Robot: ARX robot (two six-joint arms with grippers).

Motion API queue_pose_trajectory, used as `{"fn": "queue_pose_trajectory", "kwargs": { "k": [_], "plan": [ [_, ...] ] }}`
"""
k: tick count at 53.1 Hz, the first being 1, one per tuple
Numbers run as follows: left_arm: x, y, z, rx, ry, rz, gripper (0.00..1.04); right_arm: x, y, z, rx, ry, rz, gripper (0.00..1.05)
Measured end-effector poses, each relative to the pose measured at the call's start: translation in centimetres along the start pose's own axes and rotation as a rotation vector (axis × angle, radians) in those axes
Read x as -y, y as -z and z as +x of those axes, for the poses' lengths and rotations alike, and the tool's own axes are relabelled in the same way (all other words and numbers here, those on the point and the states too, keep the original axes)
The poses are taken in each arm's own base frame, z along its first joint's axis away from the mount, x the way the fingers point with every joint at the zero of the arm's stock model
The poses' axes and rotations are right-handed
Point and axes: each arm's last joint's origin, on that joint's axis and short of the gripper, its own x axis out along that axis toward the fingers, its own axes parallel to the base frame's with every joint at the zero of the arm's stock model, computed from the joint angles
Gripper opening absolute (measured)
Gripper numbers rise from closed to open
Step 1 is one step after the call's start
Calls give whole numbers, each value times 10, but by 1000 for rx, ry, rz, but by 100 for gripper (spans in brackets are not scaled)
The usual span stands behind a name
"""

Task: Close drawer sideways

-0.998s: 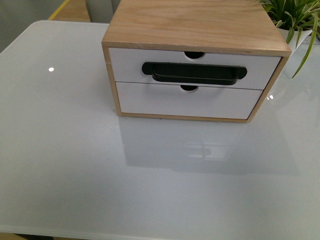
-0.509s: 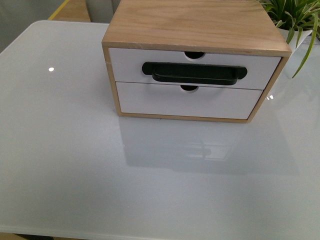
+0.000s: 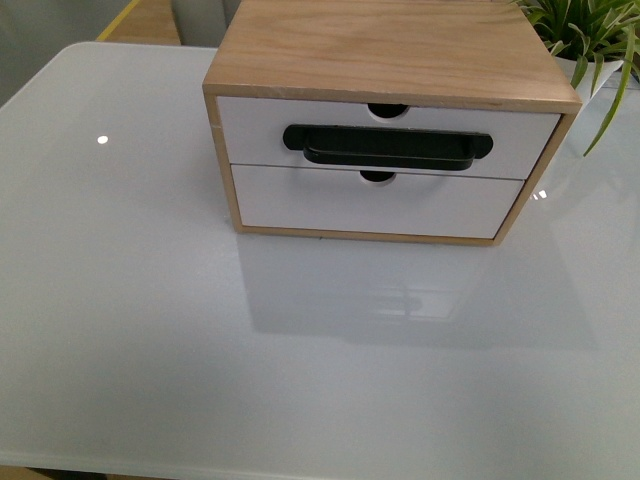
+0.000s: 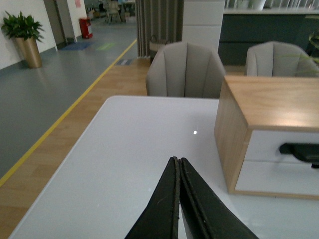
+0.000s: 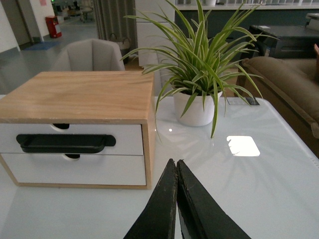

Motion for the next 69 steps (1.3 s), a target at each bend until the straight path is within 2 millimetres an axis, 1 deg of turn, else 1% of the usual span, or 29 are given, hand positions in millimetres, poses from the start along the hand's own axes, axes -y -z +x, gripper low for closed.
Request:
{"fn": "queue_pose_trajectory", "kwargs": {
  "k": [2,6,24,27,30,31,35,36,39,41,42,46,47,51,52,54,55,58,61,69],
  "plan": [
    [0,3,-4,-22,2,0,2,0,0,0,0,0,0,2],
    [0,2,-8,-3,2,0,2,0,0,0,0,0,0,2],
    [0,2,-9,5,1,0,2,0,0,0,1,0,0,2],
    [0,2,-9,5,1,0,2,0,0,0,1,0,0,9],
    [0,2,-9,5,1,0,11,0,0,0,1,0,0,20],
    [0,2,-9,5,1,0,13,0,0,0,1,0,0,22],
    [0,2,-9,5,1,0,27,0,0,0,1,0,0,36],
    [0,2,-9,5,1,0,29,0,0,0,1,0,0,37],
    [0,2,-9,5,1,-1,39,0,0,0,1,0,0,48],
    [0,2,-9,5,1,0,48,0,0,0,1,0,0,57],
    [0,2,-9,5,1,-1,50,0,0,0,1,0,0,58],
    [0,2,-9,5,1,0,64,0,0,0,1,0,0,72],
    [0,2,-9,5,1,0,66,0,0,0,1,0,0,74],
    [0,2,-9,5,1,0,80,0,0,0,1,0,0,88],
    [0,2,-9,5,1,0,81,0,0,0,1,0,0,89],
    [0,2,-9,5,1,-1,88,0,0,0,1,0,0,96],
    [0,2,-9,5,1,0,92,0,0,0,1,0,1,97],
    [0,2,-9,5,1,0,98,0,0,0,1,0,0,96],
    [0,2,-9,5,1,0,96,0,0,0,1,0,1,96],
    [0,2,-9,5,1,0,96,0,0,0,1,0,1,96]
  ]
}}
